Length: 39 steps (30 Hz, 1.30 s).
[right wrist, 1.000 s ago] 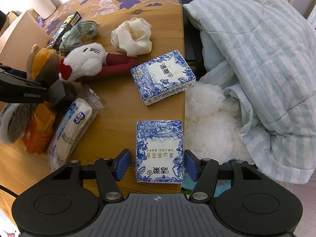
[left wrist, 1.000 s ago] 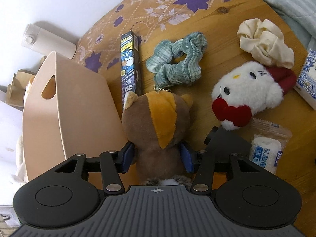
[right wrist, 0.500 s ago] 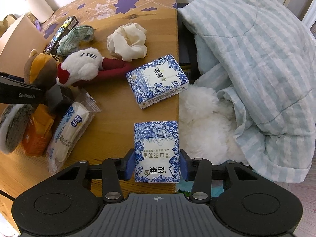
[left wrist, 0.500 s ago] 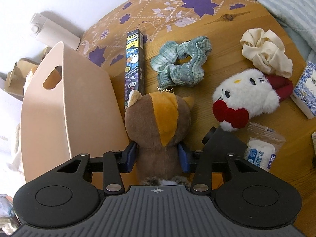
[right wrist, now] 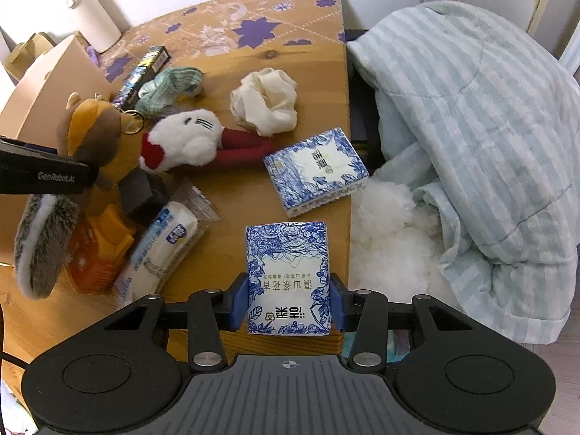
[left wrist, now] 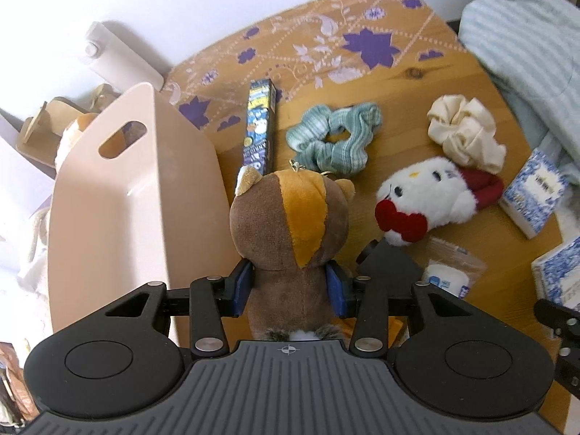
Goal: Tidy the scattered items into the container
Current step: 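Close the left gripper on the brown plush while the right gripper grasps the blue tissue pack, then carry both items over the beige basket and open both grippers to drop them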
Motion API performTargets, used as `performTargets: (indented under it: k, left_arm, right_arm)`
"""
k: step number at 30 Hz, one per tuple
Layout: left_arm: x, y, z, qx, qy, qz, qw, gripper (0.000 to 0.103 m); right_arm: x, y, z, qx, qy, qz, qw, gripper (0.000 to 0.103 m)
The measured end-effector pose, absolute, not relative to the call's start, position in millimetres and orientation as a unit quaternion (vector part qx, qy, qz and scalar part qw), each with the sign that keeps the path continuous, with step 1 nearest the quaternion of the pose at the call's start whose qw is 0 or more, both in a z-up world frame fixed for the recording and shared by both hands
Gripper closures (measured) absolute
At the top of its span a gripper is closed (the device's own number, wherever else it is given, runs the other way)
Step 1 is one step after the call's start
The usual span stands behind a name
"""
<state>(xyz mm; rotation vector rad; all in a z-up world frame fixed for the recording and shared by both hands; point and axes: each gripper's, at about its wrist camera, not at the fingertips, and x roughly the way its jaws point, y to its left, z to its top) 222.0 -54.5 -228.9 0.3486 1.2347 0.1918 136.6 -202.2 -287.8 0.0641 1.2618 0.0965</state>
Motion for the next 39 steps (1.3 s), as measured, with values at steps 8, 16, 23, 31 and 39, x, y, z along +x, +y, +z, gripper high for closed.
performTargets:
  k: [8, 16, 23, 31, 39]
  left_arm:
    - [203.0, -52.3, -184.0, 0.141, 0.546, 0.089, 0.821, 0.059]
    - [183.1, -27.5, -122.6, 0.119, 0.494, 0.121, 0.852, 0.059]
    - [165.7, 25.3, -90.2, 0.087, 0.473, 0.173, 0.86, 0.059]
    - [148.6, 96.8, -89.1, 0.044, 0.481, 0.219, 0.848, 0.059]
    - [144.6, 149.1, -114.6, 0.015, 0.511, 0.199, 0.836, 0.059]
  right_arm:
    - [128.9, -196.5, -266.2, 0.04, 0.574, 0.054, 0.816, 0.062]
    - [135.3, -163.4, -212.1, 0.036, 0.524, 0.106, 0.844, 0.062]
    - [152.8, -110.9, -174.6, 0.02, 0.477, 0.169, 0.862, 0.062]
    - [169.7, -42.7, -158.9, 0.0, 0.461, 0.224, 0.859, 0.062]
    - [180.9, 21.3, -170.8, -0.024, 0.481, 0.233, 0.845, 0.062]
